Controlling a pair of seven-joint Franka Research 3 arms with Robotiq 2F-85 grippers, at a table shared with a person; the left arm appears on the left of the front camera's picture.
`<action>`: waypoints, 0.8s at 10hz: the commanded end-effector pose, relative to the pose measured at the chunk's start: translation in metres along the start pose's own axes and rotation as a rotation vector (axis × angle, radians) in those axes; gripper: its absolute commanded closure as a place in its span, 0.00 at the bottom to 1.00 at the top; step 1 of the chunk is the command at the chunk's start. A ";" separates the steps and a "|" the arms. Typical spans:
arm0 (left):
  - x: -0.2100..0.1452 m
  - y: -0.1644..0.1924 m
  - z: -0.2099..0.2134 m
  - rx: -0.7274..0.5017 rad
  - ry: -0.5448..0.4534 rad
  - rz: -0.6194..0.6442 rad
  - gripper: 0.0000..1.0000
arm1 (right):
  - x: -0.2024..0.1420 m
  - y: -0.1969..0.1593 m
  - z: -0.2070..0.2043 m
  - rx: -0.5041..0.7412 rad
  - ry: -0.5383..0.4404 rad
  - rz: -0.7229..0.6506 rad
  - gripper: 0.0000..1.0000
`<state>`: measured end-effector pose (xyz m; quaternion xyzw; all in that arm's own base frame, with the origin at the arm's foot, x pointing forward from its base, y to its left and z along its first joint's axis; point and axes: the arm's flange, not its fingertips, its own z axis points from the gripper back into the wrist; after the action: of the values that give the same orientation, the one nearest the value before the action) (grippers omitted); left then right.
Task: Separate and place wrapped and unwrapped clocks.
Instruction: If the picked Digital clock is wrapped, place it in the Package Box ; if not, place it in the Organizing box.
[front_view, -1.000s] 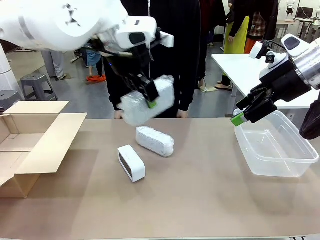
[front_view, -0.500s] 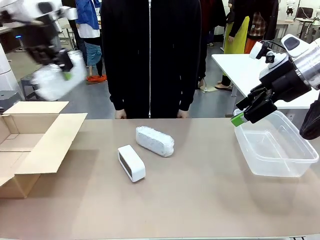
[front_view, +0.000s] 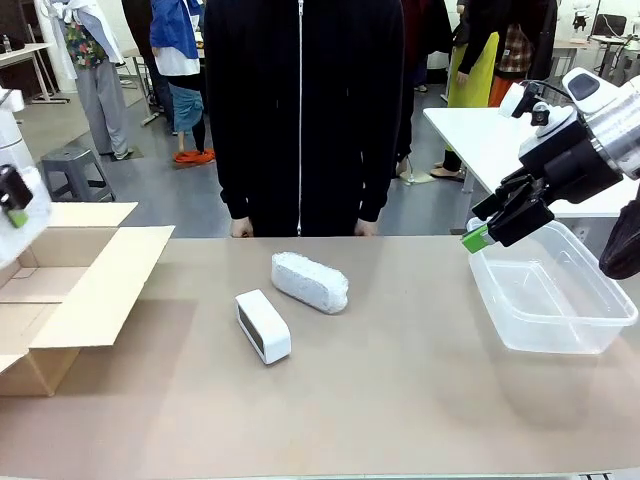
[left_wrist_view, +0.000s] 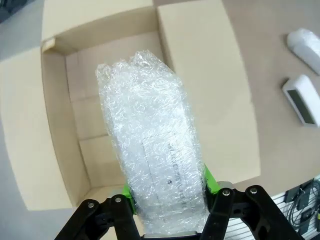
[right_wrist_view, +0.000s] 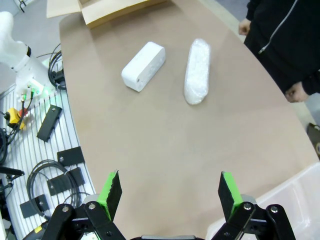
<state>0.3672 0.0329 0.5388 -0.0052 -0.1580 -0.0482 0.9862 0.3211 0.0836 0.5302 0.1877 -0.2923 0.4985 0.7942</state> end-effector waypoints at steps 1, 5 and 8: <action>-0.007 0.012 -0.027 -0.004 -0.059 0.037 0.44 | 0.000 -0.001 -0.002 0.022 -0.020 -0.004 0.00; 0.005 0.035 -0.085 -0.069 -0.019 -0.023 0.44 | 0.000 -0.001 -0.002 0.022 -0.020 -0.004 0.00; 0.007 0.032 -0.103 -0.075 0.031 -0.020 0.44 | 0.000 -0.001 -0.002 0.022 -0.020 -0.004 0.00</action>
<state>0.4038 0.0610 0.4375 -0.0291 -0.1368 -0.0555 0.9886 0.3210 0.0836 0.5301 0.1879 -0.2920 0.4987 0.7942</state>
